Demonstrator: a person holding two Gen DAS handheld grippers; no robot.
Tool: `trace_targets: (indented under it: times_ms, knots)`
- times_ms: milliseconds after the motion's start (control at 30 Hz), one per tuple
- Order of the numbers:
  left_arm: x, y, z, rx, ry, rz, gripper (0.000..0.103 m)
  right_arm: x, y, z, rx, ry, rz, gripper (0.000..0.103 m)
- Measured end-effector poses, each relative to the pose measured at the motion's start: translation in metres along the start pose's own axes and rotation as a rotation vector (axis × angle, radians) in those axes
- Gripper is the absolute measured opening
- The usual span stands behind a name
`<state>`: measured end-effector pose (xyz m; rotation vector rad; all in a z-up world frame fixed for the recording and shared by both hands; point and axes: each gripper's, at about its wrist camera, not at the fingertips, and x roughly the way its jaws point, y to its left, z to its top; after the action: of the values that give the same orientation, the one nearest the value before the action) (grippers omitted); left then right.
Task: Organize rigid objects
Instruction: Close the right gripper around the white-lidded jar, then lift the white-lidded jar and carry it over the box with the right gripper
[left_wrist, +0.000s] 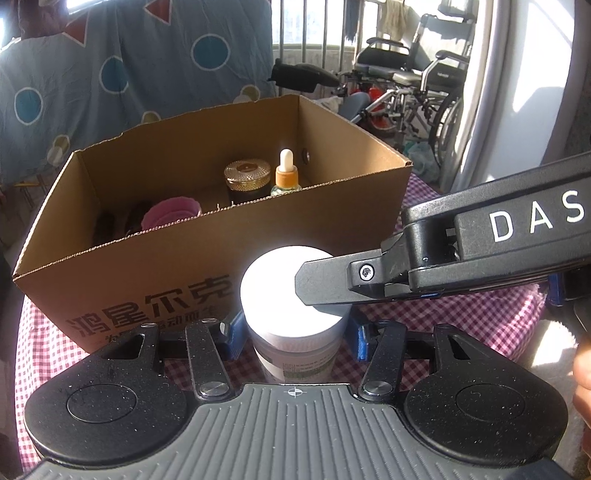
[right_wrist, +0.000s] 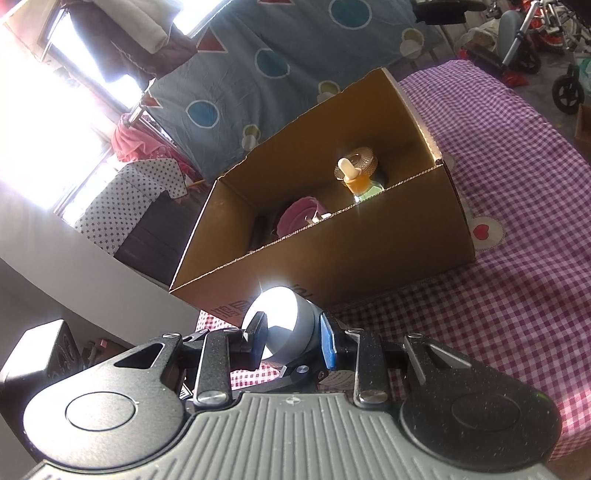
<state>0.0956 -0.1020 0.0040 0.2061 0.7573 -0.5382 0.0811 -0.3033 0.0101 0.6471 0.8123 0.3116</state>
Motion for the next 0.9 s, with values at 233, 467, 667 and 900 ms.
trace_targets:
  times_ms: [233, 467, 667, 900]
  knots:
    - [-0.001, -0.001, 0.000, -0.009, 0.003, 0.000, 0.053, 0.001, 0.000, 0.001, 0.005, 0.008, 0.001, 0.033]
    - [-0.004, 0.000, 0.000, -0.014, 0.006, 0.004, 0.053, 0.001, 0.002, 0.002, -0.001, 0.009, 0.003, 0.033]
    - [-0.011, -0.001, 0.000, -0.013, -0.009, 0.015, 0.053, -0.003, 0.007, 0.001, -0.012, 0.001, 0.012, 0.033]
    - [-0.022, -0.001, -0.003, -0.009, -0.036, 0.031, 0.053, -0.012, 0.016, -0.003, -0.031, -0.014, 0.023, 0.034]
